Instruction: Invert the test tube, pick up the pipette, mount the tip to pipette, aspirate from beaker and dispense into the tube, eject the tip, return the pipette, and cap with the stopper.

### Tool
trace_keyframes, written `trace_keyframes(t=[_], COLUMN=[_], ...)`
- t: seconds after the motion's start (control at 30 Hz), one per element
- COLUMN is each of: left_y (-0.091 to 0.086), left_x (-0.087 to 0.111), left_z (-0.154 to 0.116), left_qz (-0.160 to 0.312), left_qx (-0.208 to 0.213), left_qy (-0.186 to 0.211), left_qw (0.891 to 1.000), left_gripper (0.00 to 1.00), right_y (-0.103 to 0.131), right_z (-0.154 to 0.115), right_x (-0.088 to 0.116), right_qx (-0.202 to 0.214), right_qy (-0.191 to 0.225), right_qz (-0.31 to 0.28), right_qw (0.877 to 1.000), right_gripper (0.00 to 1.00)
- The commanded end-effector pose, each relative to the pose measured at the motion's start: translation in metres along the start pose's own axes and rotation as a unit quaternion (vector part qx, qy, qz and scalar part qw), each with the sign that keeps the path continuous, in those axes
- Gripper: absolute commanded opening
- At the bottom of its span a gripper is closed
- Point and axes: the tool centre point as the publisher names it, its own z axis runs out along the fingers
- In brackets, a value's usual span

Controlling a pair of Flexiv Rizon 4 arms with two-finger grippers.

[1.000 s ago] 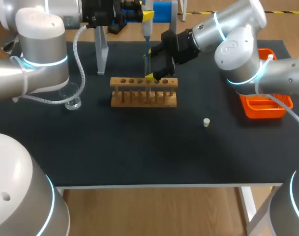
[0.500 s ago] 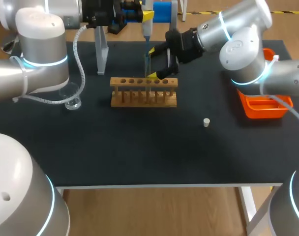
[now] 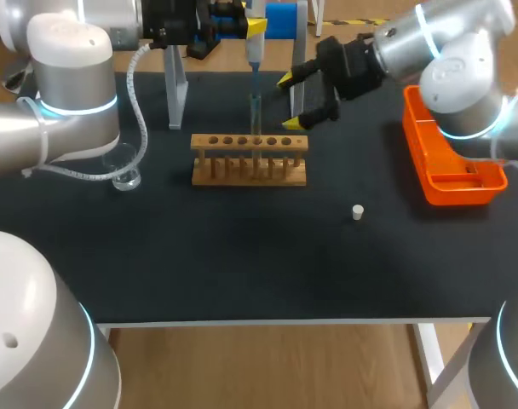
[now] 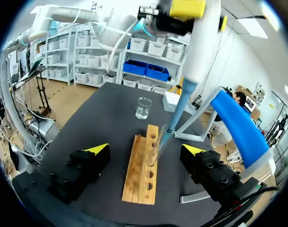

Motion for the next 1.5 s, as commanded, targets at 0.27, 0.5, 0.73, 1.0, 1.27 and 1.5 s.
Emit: trace_keyframes(t=[0.27,0.5,0.73,1.0,1.27,1.5], left_y=[0.000,0.000,0.000,0.000,0.000,0.000], left_x=[-0.001,-0.001,-0.001,-0.001,-0.001,-0.001], left_z=[0.001,0.001,0.001,0.001,0.001,0.001], left_qz=[0.000,0.000,0.000,0.000,0.000,0.000], left_qx=[-0.001,-0.001,-0.001,-0.001,-0.001,-0.001], left_qy=[0.000,0.000,0.000,0.000,0.000,0.000], left_qw=[1.000,1.000,1.000,1.000,1.000,1.000], left_gripper=[0.00,0.00,0.00,0.00,0.00,0.00], right_y=[0.027,0.050,0.065,0.065,0.074,0.108], right_z=[-0.094,-0.126,-0.147,-0.147,-0.144,-0.146], right_x=[0.026,0.030,0.032,0.032,0.027,0.003], right_qx=[-0.016,-0.021,-0.024,-0.024,-0.031,-0.044], right_qy=[-0.036,-0.059,-0.084,-0.084,-0.085,-0.093], right_qz=[-0.008,-0.023,-0.031,-0.031,-0.032,-0.028], right_qw=[0.999,0.998,0.996,0.996,0.995,0.994], right_gripper=[1.00,1.00,1.00,1.00,1.00,1.00])
